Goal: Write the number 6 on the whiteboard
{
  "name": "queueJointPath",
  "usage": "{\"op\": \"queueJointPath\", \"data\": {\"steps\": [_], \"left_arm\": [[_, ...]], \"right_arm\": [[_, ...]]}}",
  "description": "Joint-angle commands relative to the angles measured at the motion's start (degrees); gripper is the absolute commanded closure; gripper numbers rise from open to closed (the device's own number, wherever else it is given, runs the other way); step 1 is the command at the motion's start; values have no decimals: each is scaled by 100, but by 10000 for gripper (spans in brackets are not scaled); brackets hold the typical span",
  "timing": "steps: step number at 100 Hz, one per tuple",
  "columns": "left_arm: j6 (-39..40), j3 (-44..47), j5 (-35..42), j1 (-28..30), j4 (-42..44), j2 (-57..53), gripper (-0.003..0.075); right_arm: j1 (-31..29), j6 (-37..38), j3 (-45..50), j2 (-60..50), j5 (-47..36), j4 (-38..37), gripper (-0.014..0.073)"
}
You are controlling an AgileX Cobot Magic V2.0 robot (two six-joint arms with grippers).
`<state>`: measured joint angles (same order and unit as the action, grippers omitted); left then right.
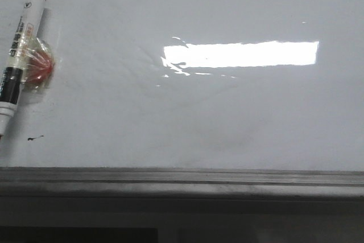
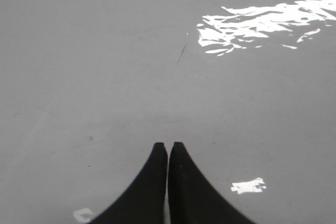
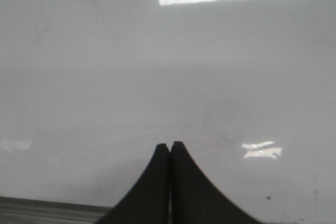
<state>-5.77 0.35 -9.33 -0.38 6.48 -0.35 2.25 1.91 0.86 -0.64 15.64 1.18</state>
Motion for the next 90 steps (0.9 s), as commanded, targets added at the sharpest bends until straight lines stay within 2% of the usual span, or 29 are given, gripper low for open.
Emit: {"op": "queueJointPath", "data": {"steps": [1,21,33,46,54,83,90], "left_arm": [[19,247,510,4,-92,-169,739],[19,212,495,4,-1029,-169,739],[19,-111,156,4,-1068,-169,739],[-2,-653,-363,4,-1048,99,740],[-2,-978,-638,4,-1048,370,740],[-2,-1628,-486,4,-1162,1213,736],[-2,-1628,-448,4,-1258,1303,684]], "right_arm": [[-29,-23,139,-110,-701,147,659],[-29,-23,139,-110,-925,371,659],[-29,-23,135,-110,-1422,747,659],[-29,-23,-66,-19,-818,812,659],[-29,-23,-171,155,-796,812,659],[-29,-23,-960,801,-686,735,659],[-29,-23,-960,893,-707,735,659]]}}
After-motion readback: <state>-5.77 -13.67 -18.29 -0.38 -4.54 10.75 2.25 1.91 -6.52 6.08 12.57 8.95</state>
